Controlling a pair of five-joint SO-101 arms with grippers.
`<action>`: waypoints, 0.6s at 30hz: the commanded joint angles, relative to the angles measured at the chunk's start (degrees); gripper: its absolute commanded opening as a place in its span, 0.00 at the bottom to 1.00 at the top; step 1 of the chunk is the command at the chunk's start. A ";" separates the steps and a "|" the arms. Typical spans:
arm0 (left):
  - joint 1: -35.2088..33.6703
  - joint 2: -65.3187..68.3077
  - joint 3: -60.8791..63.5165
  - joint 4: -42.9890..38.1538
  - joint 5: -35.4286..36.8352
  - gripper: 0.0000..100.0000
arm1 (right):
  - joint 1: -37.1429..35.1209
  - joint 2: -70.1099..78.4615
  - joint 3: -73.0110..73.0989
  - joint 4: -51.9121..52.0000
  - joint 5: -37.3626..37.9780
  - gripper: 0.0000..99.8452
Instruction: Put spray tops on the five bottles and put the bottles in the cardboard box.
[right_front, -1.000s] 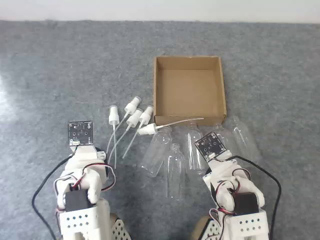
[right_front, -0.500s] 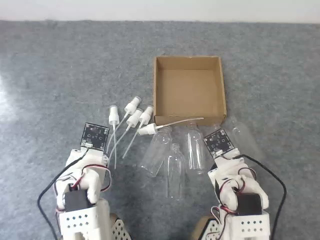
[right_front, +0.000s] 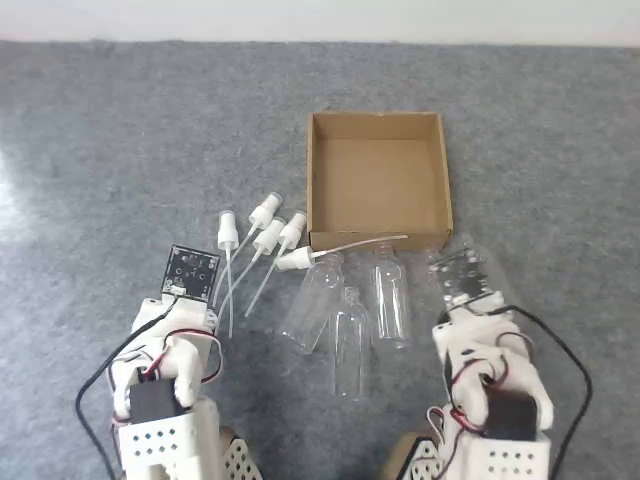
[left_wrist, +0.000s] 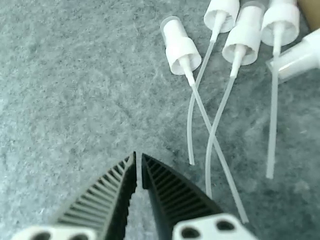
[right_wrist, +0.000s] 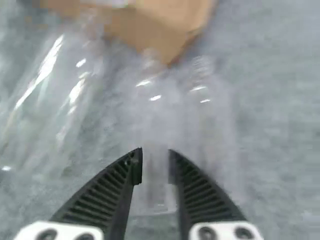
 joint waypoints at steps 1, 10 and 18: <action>-0.35 0.35 -0.31 -0.79 -0.53 0.01 | 0.92 3.12 -8.53 -0.22 -0.97 0.24; -0.35 0.35 -0.31 -0.79 -0.53 0.01 | -0.66 43.47 -30.33 -0.48 -0.88 0.25; -0.35 0.09 -0.31 0.79 -0.79 0.01 | -0.22 80.48 -53.10 -0.48 6.24 0.32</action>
